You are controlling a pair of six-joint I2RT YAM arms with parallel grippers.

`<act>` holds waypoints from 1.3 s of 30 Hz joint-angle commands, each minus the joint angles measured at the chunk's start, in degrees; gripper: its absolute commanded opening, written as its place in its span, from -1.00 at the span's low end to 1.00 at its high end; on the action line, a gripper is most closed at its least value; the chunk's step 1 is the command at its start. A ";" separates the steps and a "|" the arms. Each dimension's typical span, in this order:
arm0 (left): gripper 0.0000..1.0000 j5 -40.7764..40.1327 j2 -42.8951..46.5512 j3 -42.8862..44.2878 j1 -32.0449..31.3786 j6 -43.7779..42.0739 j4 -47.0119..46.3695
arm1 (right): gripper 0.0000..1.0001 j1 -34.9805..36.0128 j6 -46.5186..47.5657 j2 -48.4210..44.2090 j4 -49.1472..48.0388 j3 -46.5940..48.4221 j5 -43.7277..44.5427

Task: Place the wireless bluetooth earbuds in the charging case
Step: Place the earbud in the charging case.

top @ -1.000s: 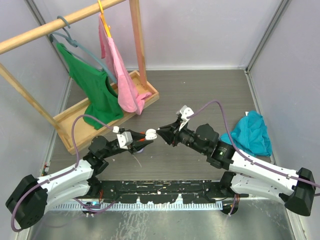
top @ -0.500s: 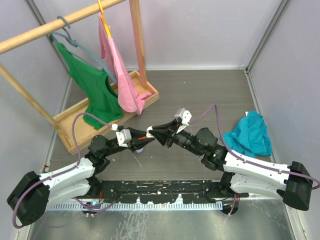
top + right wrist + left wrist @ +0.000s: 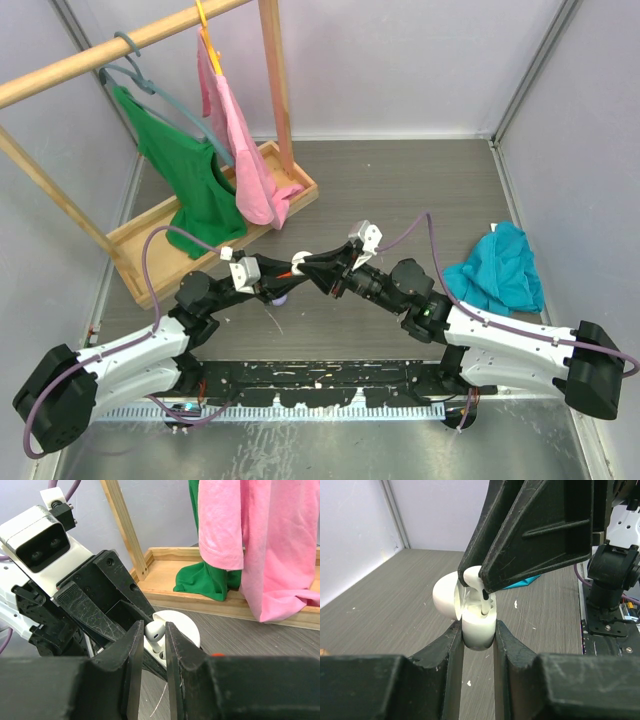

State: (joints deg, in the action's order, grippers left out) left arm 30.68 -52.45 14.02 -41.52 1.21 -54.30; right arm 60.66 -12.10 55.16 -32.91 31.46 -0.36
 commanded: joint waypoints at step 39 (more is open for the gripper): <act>-1.00 -9.67 -3.54 1.04 -0.59 2.07 -11.00 | -0.28 1.43 -7.94 1.38 9.27 4.79 13.92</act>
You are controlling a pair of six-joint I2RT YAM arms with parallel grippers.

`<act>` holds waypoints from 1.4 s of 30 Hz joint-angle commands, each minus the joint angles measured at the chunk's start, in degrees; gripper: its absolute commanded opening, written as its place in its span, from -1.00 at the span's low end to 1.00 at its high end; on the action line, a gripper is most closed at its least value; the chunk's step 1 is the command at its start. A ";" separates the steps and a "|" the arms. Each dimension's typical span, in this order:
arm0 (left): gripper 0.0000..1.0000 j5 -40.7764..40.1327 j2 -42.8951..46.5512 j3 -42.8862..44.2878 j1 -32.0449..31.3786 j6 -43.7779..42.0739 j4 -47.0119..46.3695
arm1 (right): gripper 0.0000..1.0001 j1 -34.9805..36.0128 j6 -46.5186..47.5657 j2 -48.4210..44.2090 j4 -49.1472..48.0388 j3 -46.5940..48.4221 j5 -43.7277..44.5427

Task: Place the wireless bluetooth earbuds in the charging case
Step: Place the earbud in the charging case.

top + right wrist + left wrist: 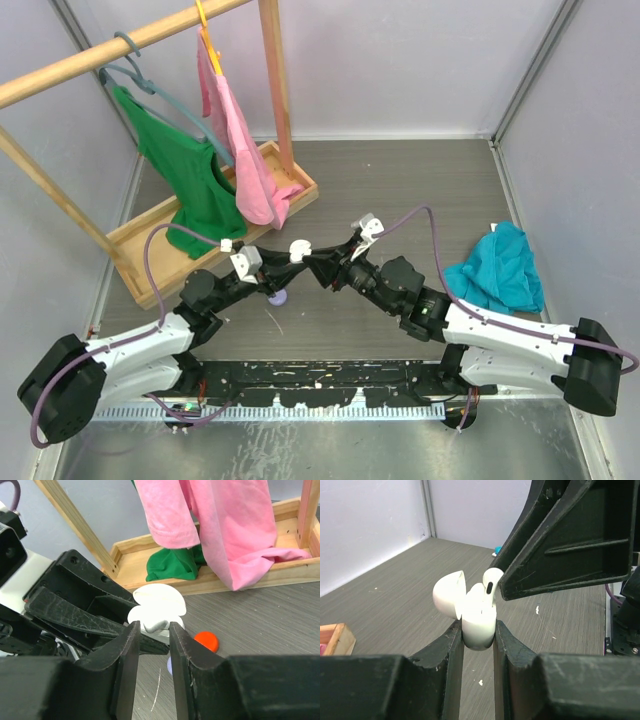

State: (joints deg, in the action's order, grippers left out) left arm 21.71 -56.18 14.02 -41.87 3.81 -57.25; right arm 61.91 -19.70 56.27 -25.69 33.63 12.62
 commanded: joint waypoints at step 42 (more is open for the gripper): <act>-1.00 4.85 0.52 1.45 -0.24 1.19 -0.47 | 0.16 -7.07 4.73 -0.35 27.01 15.95 -22.49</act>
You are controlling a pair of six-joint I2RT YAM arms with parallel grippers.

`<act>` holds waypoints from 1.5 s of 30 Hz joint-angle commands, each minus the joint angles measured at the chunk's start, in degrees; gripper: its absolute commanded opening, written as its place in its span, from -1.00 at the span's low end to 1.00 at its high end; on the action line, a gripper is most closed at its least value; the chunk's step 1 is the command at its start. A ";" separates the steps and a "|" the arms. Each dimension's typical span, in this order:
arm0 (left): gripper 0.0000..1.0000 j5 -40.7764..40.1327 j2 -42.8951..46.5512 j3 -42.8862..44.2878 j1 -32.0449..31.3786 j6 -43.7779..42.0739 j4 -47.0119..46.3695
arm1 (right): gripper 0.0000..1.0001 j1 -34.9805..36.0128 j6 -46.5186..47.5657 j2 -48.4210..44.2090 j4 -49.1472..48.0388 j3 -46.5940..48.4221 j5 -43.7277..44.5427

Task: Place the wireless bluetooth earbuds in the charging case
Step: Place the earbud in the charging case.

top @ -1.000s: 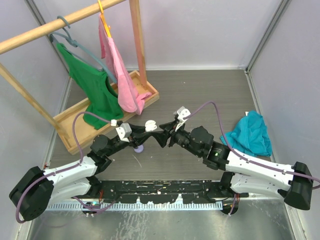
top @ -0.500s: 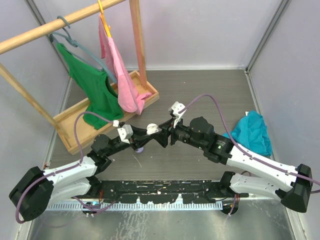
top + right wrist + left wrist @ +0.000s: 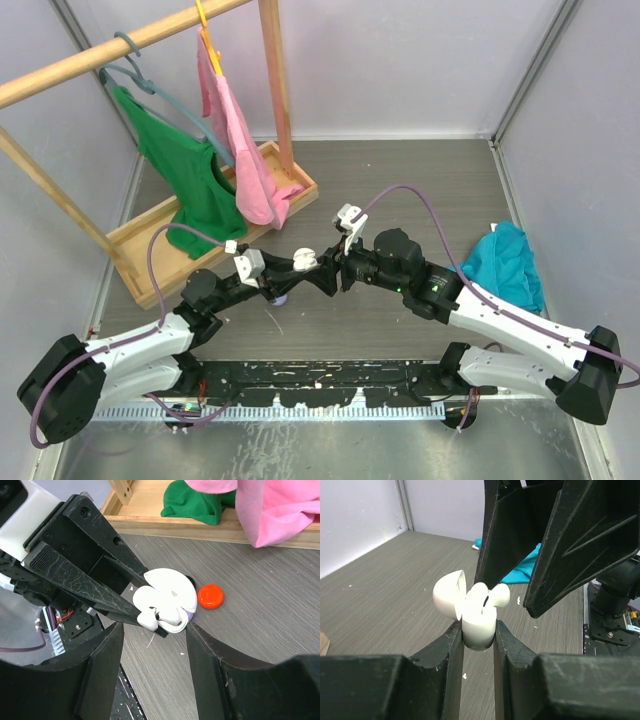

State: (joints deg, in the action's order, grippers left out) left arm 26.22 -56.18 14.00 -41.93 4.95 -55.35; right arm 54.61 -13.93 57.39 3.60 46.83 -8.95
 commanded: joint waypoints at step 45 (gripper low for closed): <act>-1.00 2.81 -0.66 2.96 -0.19 0.04 0.22 | 0.03 0.21 -6.37 4.79 -5.20 6.62 -6.86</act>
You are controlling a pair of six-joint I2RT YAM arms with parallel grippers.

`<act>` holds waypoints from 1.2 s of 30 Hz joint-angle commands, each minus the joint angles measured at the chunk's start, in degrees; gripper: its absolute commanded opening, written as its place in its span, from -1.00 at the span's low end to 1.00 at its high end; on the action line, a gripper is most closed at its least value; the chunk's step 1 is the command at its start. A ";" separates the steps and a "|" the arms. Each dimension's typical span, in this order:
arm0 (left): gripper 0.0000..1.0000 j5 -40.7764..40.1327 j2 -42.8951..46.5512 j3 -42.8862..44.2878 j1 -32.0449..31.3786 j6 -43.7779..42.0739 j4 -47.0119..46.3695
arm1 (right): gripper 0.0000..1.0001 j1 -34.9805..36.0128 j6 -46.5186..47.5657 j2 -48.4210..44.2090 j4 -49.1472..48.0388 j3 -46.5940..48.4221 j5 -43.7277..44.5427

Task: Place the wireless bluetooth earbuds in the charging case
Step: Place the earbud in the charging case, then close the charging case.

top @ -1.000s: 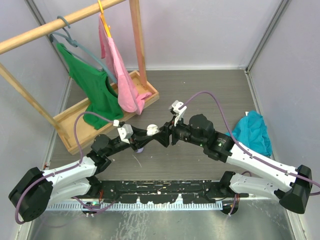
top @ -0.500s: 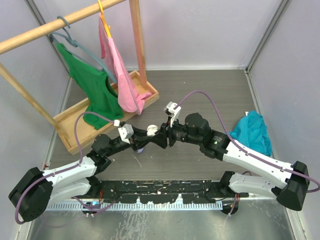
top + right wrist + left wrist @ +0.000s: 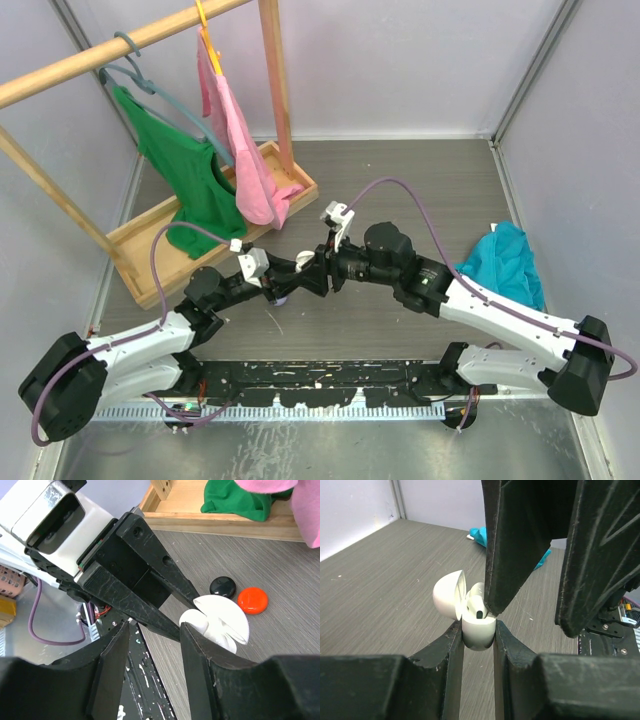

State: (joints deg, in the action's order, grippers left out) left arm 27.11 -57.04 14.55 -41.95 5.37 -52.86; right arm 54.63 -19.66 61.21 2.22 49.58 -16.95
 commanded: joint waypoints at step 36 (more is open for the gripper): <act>-1.00 7.89 -0.99 3.26 -0.09 0.61 2.79 | 0.31 -10.15 11.87 7.63 9.83 6.04 -26.20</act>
State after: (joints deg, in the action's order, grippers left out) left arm 36.99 -57.84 15.27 -42.00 5.26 -46.00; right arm 44.31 -8.93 70.32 12.34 55.79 -38.68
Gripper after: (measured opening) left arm 0.255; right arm 0.662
